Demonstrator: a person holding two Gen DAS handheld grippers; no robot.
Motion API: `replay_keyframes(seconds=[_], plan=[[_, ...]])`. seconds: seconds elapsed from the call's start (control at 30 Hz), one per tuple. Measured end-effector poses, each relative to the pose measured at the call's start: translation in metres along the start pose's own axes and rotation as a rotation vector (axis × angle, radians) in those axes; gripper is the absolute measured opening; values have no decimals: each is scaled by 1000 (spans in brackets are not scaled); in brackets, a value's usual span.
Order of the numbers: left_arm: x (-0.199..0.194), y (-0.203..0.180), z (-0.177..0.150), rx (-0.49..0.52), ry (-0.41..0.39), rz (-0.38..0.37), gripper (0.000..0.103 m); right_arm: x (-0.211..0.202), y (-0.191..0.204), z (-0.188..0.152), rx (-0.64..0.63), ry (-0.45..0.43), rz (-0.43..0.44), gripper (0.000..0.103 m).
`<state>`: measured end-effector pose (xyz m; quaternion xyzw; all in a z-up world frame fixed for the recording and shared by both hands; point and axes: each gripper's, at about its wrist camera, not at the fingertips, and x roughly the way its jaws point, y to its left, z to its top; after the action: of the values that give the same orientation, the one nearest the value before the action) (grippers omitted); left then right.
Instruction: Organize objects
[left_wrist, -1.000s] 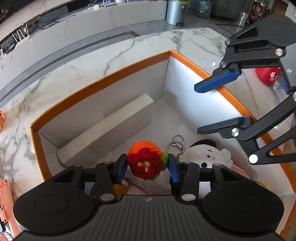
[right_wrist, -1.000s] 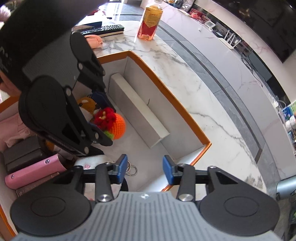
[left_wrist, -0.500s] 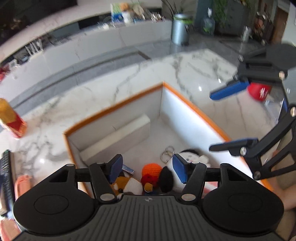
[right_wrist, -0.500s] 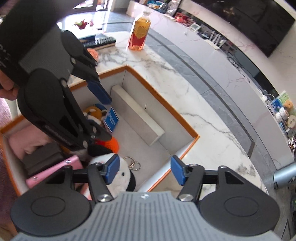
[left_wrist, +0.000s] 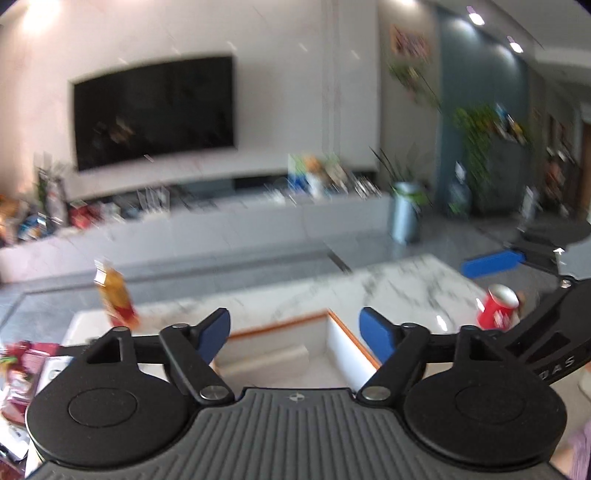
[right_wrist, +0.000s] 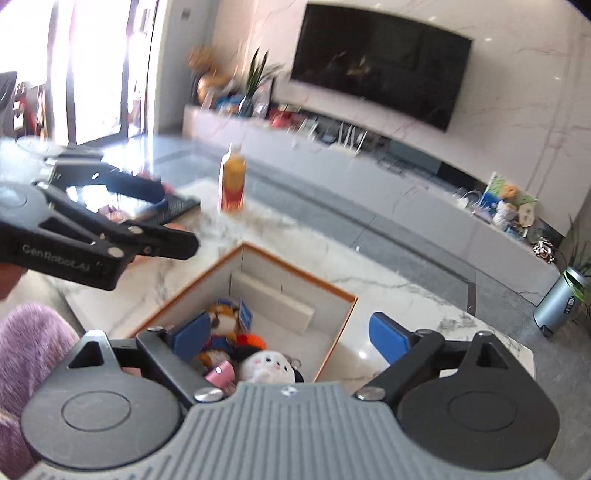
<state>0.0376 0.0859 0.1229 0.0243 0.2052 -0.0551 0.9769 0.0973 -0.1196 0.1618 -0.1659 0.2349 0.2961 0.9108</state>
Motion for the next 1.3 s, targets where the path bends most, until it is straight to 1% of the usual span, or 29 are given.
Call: replay_keyframes(seconds=[0.1, 0.13, 0.2, 0.3, 0.4, 0.5, 0.6, 0.67, 0.77, 0.9, 0.97, 1.03, 1.3], plan=[[-19, -8, -10, -9, -98, 86, 96, -26, 0, -11, 94, -130, -44, 99], [-22, -11, -14, -13, -113, 106, 103, -32, 2, -15, 125, -159, -49, 101], [-22, -14, -24, -32, -103, 139, 103, -40, 9, -25, 171, -192, -59, 102], [-17, -16, -42, -73, -99, 184, 103, -35, 25, -44, 217, -189, -81, 102], [-12, -19, -60, -109, -63, 223, 103, -26, 39, -66, 255, -197, -123, 102], [-2, -15, -77, -168, -27, 230, 103, -15, 51, -82, 274, -162, -169, 102], [3, -9, -93, -224, 12, 226, 103, -4, 59, -95, 304, -113, -152, 102], [5, -5, -101, -244, 39, 231, 103, 3, 64, -102, 308, -83, -152, 102], [4, -1, -116, -249, 84, 254, 103, 11, 67, -115, 329, -41, -163, 102], [7, -5, -133, -264, 140, 241, 103, 22, 66, -130, 378, 29, -141, 102], [10, -10, -138, -252, 173, 239, 103, 27, 65, -136, 395, 58, -140, 102], [13, -15, -143, -235, 199, 254, 103, 31, 63, -141, 409, 78, -142, 102], [14, -19, -143, -229, 231, 260, 103, 38, 58, -149, 433, 117, -133, 102]])
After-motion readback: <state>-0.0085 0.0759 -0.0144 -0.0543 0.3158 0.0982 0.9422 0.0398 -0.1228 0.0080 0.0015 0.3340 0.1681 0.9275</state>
